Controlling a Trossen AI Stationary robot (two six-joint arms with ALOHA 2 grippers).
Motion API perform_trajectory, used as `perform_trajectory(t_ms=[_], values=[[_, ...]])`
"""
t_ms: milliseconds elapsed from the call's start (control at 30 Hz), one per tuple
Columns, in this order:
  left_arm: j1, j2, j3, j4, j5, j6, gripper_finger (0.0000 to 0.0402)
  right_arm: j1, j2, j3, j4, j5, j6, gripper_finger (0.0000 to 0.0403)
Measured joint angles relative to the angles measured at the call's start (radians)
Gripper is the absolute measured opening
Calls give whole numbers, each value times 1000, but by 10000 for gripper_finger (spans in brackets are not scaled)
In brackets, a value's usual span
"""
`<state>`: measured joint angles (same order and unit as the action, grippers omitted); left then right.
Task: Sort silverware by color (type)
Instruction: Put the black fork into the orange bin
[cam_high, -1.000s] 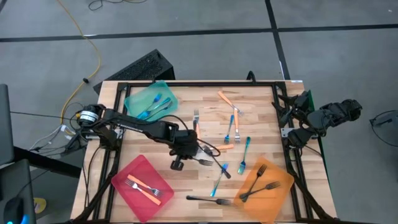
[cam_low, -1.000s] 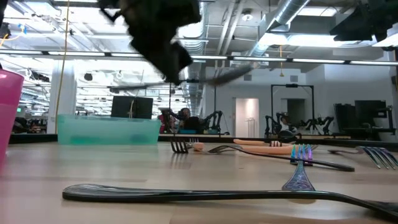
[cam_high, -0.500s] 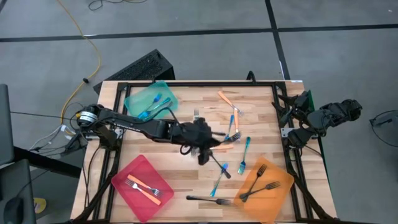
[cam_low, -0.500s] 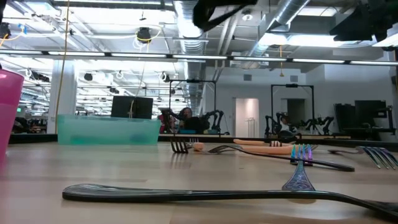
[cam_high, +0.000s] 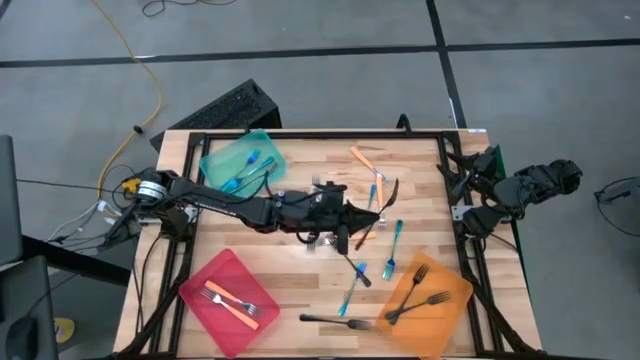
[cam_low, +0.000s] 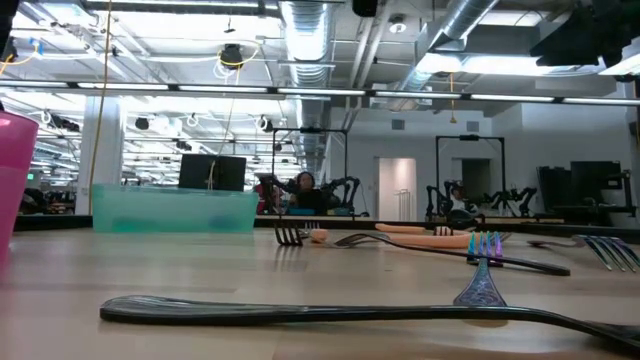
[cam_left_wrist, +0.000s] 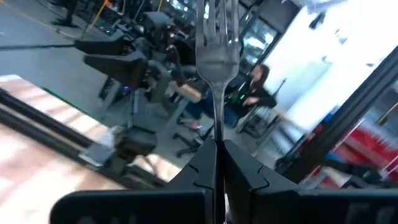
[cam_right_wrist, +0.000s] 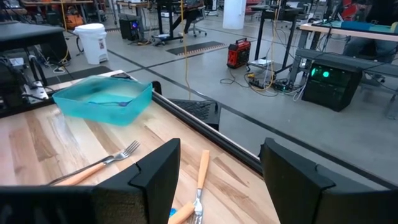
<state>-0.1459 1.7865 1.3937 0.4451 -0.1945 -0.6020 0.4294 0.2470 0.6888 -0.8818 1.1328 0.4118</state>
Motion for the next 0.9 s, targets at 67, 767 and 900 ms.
perform_trajectory(t_ms=[67,767,900], values=[[-1,14,-1,-1,-4,-33,0,0,0,0,0,-6,0,242],[-36,524,622,-114,109,-112,0,0,2,0,0,-11,0,242],[-56,649,790,-192,145,-155,0,0,2,0,0,-11,0,242]])
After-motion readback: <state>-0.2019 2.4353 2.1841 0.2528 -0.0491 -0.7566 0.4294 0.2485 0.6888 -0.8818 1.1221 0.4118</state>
